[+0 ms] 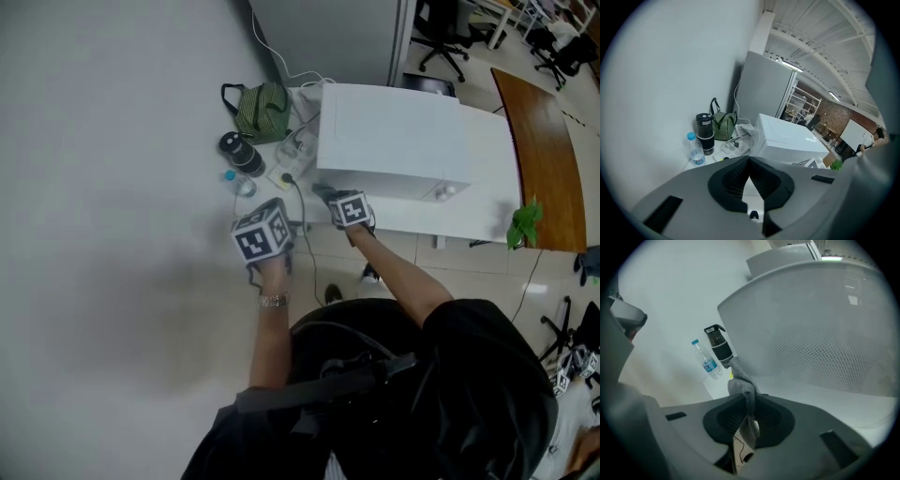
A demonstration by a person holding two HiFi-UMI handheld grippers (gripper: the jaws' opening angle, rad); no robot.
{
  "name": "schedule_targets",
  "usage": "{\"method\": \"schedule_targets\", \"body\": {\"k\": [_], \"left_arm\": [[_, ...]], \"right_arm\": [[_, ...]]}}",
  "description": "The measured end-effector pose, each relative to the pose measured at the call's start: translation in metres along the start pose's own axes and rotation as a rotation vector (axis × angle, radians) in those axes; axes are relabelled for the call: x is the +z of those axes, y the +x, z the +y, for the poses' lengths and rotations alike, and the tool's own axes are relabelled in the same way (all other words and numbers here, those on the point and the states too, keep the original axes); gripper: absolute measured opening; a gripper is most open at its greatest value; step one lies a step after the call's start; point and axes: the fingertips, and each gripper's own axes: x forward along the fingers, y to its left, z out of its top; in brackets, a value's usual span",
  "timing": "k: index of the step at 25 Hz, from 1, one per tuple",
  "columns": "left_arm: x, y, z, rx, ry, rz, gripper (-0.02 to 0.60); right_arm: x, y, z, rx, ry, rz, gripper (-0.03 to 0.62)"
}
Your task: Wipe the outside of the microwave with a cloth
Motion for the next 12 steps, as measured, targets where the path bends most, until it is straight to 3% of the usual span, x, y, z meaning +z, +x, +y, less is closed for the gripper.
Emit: {"method": "schedule_targets", "body": {"k": [5, 8, 12], "left_arm": [[0.001, -0.001, 0.006, 0.013, -0.009, -0.003, -0.006], [0.004, 0.010, -0.012, -0.029, 0.014, 0.004, -0.006], [-0.004, 0.030, -0.050, -0.120, 0.060, 0.035, -0.006]], "right_arm": [[-0.008, -0.017, -0.065, -0.079, 0.083, -0.008, 0.046], [-0.027, -0.039, -0.111, -0.127, 0.131, -0.004, 0.046], [-0.063, -0.083, -0.183, -0.277, 0.243, -0.029, 0.046]]}}
